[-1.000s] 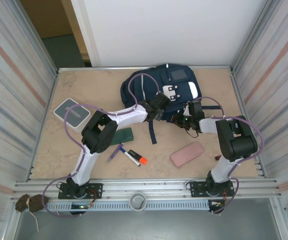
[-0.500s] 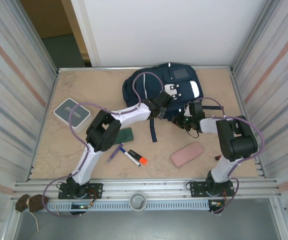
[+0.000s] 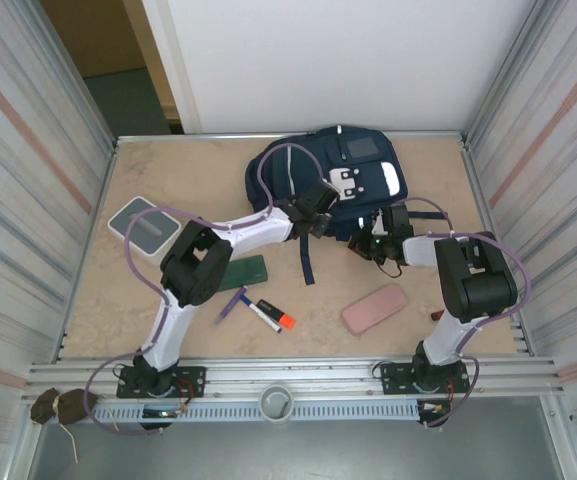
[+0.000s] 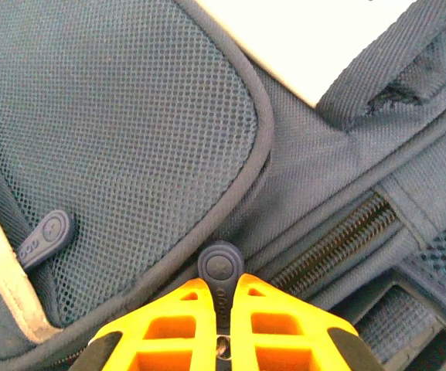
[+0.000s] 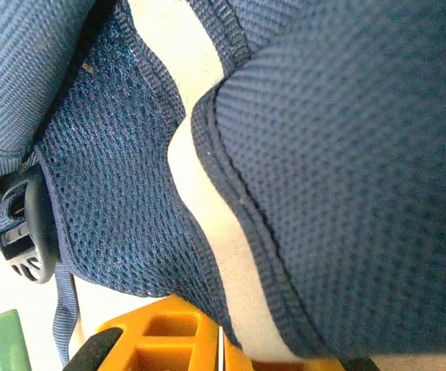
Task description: Pack the student bag
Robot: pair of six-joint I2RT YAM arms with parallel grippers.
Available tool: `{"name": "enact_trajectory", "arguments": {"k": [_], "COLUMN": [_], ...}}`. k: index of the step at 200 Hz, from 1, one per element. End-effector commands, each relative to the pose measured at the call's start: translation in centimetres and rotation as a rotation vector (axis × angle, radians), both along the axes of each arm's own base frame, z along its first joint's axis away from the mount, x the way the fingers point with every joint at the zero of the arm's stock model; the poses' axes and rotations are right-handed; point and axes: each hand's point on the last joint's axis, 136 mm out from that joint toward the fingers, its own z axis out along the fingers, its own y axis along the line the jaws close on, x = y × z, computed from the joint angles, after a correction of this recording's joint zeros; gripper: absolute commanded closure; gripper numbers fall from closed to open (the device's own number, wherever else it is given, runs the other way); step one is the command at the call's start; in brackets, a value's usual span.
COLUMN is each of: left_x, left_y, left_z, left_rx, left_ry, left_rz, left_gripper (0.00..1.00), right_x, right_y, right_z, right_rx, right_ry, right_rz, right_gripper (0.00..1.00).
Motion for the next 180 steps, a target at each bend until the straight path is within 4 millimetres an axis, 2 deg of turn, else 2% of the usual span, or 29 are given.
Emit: {"name": "enact_trajectory", "arguments": {"k": [1, 25, 78, 112, 132, 151, 168, 176, 180], "left_x": [0.0, -0.5, -0.1, -1.0, -1.4, -1.1, -0.7, -0.4, -0.3], "left_y": [-0.6, -0.2, 3.1, 1.4, 0.5, 0.4, 0.3, 0.3, 0.3], "left_z": [4.3, 4.1, 4.0, 4.1, 3.7, 2.8, 2.6, 3.4, 2.1], "left_rx": [-0.134, -0.185, -0.192, -0.224, -0.201, -0.158, -0.118, -0.11, -0.083], "left_ry": [-0.033, -0.012, -0.037, 0.005, 0.024, 0.045, 0.023, 0.0, 0.009], "left_rz": [-0.035, -0.045, -0.025, -0.074, -0.061, 0.004, 0.047, 0.068, 0.077], "left_gripper": [1.0, 1.0, 1.0, 1.0, 0.82, 0.71, 0.64, 0.61, 0.6], "right_x": [-0.9, -0.8, -0.5, -0.2, -0.2, -0.2, -0.3, -0.3, -0.3], "right_y": [-0.7, -0.9, -2.4, -2.1, -2.0, -1.9, -1.8, -1.7, -1.7], "right_z": [-0.4, -0.3, -0.3, 0.3, 0.3, 0.3, 0.1, 0.1, 0.0], "right_rx": [-0.021, -0.021, -0.035, -0.018, -0.017, -0.017, -0.013, -0.012, -0.011], "right_ry": [0.023, 0.024, 0.041, 0.024, 0.026, 0.026, 0.032, 0.031, 0.033], "right_rz": [0.0, -0.004, -0.045, -0.032, -0.03, -0.027, -0.024, -0.022, -0.022], "right_gripper": [0.92, 0.92, 0.92, 0.91, 0.91, 0.9, 0.9, 0.9, 0.9]}}
